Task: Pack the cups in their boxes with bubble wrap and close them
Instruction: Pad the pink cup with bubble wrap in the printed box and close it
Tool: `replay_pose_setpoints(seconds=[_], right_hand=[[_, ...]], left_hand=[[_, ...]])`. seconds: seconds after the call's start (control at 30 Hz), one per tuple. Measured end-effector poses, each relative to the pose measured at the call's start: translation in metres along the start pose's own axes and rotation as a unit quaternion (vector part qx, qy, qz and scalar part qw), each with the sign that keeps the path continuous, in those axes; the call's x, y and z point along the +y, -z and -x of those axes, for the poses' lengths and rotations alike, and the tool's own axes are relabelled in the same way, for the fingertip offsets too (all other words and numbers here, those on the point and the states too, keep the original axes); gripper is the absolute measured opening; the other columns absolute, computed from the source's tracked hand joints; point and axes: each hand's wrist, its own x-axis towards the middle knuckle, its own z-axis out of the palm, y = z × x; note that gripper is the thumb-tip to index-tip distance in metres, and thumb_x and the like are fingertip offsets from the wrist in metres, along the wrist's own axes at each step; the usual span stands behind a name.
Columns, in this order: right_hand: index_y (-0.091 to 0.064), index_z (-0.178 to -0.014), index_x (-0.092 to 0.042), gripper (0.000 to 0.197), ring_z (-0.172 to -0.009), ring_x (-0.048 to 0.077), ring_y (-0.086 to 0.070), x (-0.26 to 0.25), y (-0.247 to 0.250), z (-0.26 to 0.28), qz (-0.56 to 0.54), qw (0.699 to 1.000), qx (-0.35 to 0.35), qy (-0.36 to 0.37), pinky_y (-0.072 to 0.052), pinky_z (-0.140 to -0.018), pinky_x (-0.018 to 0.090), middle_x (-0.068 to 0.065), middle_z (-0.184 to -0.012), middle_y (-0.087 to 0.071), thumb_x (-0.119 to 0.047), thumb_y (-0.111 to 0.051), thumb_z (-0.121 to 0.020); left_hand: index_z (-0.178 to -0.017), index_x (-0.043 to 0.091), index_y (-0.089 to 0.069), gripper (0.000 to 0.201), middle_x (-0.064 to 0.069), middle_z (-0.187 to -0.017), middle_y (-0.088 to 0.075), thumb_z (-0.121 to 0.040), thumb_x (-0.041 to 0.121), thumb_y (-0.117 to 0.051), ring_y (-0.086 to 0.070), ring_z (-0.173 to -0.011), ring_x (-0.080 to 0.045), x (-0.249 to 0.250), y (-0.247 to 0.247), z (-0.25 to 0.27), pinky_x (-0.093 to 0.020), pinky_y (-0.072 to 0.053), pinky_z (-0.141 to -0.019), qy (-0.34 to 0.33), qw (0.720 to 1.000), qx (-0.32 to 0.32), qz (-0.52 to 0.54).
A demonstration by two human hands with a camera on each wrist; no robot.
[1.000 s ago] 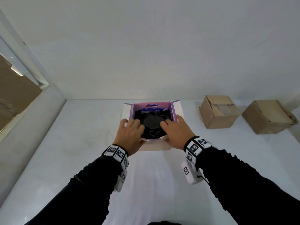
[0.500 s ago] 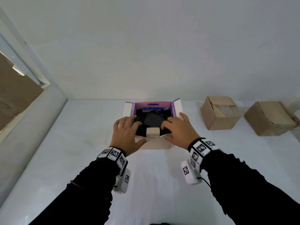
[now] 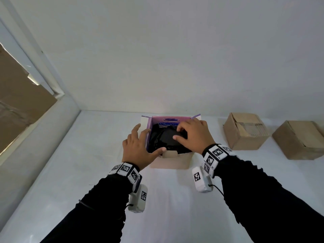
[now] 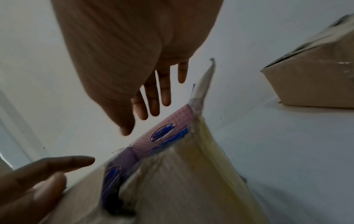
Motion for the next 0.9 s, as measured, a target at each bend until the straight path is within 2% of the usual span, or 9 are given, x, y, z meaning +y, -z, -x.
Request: replay_pose_setpoints(seconds=[0.13,0.23,0.37,0.5,0.6,0.67,0.73,0.83,0.9], right_hand=[[-0.049,-0.124,-0.022,0.048,-0.117,0.028,-0.045,0.008,0.000,-0.040,0.077,0.993,-0.035,-0.087,-0.037,-0.094,0.043,0.006,-0.127,-0.051,-0.054,-0.052,-0.088],[-0.041,-0.134,-0.018,0.061,-0.123,0.032,-0.044,0.019,-0.006,-0.065,0.090,0.974,-0.118,-0.171,-0.033,-0.099,0.047,0.011,-0.132,-0.052,-0.062,-0.039,-0.091],[-0.043,-0.133,-0.016,0.072,-0.118,0.032,-0.053,0.034,-0.017,-0.088,0.006,0.945,-0.204,-0.255,-0.027,-0.103,0.050,0.011,-0.127,-0.058,-0.071,-0.025,-0.090],[-0.055,-0.122,-0.004,0.062,-0.111,0.033,-0.056,0.037,-0.023,-0.104,-0.113,0.936,-0.204,-0.264,-0.038,-0.089,0.035,0.016,-0.123,-0.060,-0.055,-0.030,-0.098],[-0.059,-0.118,-0.007,0.036,-0.112,0.031,-0.056,0.036,-0.023,-0.106,-0.200,0.934,-0.142,-0.260,-0.040,-0.089,0.031,0.014,-0.125,-0.060,-0.035,-0.047,-0.099],[-0.055,-0.119,-0.014,0.029,-0.103,0.027,-0.058,0.038,-0.023,-0.102,-0.257,0.924,-0.080,-0.273,-0.041,-0.084,0.028,0.010,-0.118,-0.062,-0.027,-0.058,-0.094],[-0.046,-0.127,-0.017,0.043,-0.091,0.025,-0.060,0.039,-0.023,-0.096,-0.290,0.913,-0.044,-0.285,-0.042,-0.078,0.028,0.009,-0.106,-0.064,-0.026,-0.065,-0.089],[-0.036,-0.138,-0.014,0.066,-0.094,0.026,-0.063,0.042,-0.023,-0.091,-0.355,0.887,-0.018,-0.296,-0.047,-0.088,0.031,0.009,-0.103,-0.065,-0.020,-0.073,-0.084],[-0.045,-0.133,-0.010,0.058,-0.095,0.023,-0.064,0.043,-0.018,-0.087,-0.375,0.879,0.003,-0.294,-0.049,-0.092,0.033,0.008,-0.107,-0.068,-0.015,-0.073,-0.083]], left_hand=[[-0.128,0.031,-0.048,0.077,-0.003,-0.150,-0.027,-0.072,0.082,-0.030,-0.046,-0.125,-0.026,-0.004,-0.006,-0.007,-0.046,-0.038,-0.096,0.026,0.999,-0.007,0.024],[-0.124,0.033,-0.048,0.071,-0.003,-0.149,-0.027,-0.073,0.079,-0.032,-0.048,-0.123,-0.025,-0.005,-0.007,-0.012,-0.045,-0.038,-0.095,0.031,0.999,-0.008,0.019],[-0.129,0.035,-0.043,0.085,-0.003,-0.151,-0.022,-0.061,0.086,-0.043,-0.043,-0.127,-0.025,-0.003,-0.009,-0.012,-0.044,-0.037,-0.097,0.014,0.999,-0.041,-0.003],[-0.133,0.037,-0.036,0.101,0.001,-0.152,-0.016,-0.049,0.089,-0.055,-0.038,-0.131,-0.024,-0.008,-0.013,-0.012,-0.045,-0.040,-0.100,0.017,0.995,-0.076,0.070],[-0.134,0.034,-0.034,0.108,0.002,-0.153,-0.015,-0.044,0.089,-0.057,-0.038,-0.131,-0.023,-0.010,-0.013,-0.010,-0.044,-0.041,-0.099,0.010,0.995,-0.080,0.057],[-0.134,0.035,-0.033,0.112,0.001,-0.153,-0.013,-0.039,0.089,-0.059,-0.037,-0.132,-0.022,-0.011,-0.011,-0.009,-0.043,-0.040,-0.100,0.009,0.995,-0.091,0.052],[-0.135,0.036,-0.031,0.118,0.001,-0.154,-0.011,-0.034,0.091,-0.060,-0.036,-0.133,-0.022,-0.011,-0.010,-0.008,-0.044,-0.040,-0.102,0.009,0.993,-0.105,0.050],[-0.135,0.036,-0.029,0.121,0.001,-0.154,-0.009,-0.032,0.091,-0.061,-0.037,-0.133,-0.023,-0.010,-0.008,-0.005,-0.044,-0.040,-0.102,0.006,0.992,-0.116,0.051],[-0.136,0.034,-0.030,0.121,0.000,-0.154,-0.009,-0.033,0.089,-0.061,-0.039,-0.131,-0.026,-0.008,-0.009,-0.003,-0.045,-0.041,-0.101,0.001,0.992,-0.116,0.056]])
